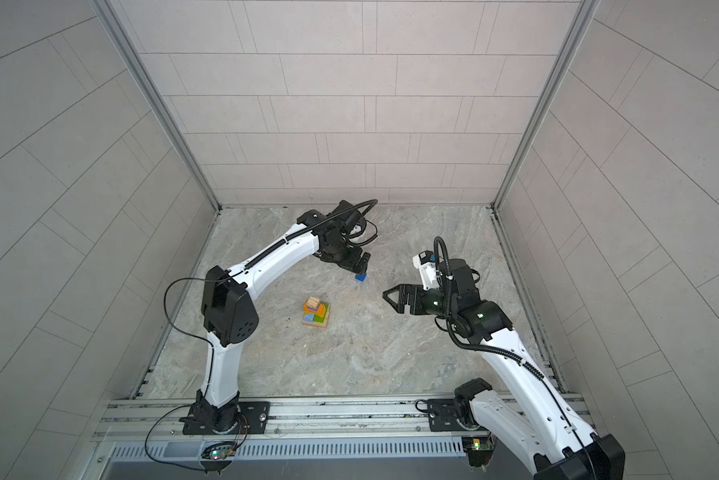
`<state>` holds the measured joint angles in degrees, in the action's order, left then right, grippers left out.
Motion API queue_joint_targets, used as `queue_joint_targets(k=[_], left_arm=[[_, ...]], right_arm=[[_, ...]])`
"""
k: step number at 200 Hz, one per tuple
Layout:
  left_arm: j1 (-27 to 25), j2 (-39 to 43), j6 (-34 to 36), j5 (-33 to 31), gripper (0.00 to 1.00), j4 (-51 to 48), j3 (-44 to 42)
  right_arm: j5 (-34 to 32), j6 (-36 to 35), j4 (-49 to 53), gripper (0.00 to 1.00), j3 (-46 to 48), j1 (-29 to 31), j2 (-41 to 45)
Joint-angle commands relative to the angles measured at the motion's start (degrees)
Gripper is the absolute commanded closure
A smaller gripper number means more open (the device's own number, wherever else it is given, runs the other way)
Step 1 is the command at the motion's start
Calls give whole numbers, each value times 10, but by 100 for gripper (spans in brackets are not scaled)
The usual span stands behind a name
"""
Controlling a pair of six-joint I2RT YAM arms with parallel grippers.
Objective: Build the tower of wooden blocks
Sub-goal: 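Move the left gripper over the blue cube while the right arm swings aside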
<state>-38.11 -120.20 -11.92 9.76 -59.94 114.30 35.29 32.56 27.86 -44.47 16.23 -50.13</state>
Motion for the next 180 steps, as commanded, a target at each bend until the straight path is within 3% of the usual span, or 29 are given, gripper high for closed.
queue_joint_targets(k=[1, 37, 108, 180], left_arm=[[-12, -24, 2, -37, 3, -22, 19], [-20, -67, -4, -69, 7, -18, 39], [-21, -134, -31, -79, 19, -3, 93], [-22, -196, -31, -101, 23, -8, 155]], right_arm=[[36, 38, -23, 2, 17, -27, 5], [77, 40, -25, 3, 41, -43, -1], [84, 36, -32, 4, 55, -44, 3], [86, 36, -30, 4, 48, -44, -5]])
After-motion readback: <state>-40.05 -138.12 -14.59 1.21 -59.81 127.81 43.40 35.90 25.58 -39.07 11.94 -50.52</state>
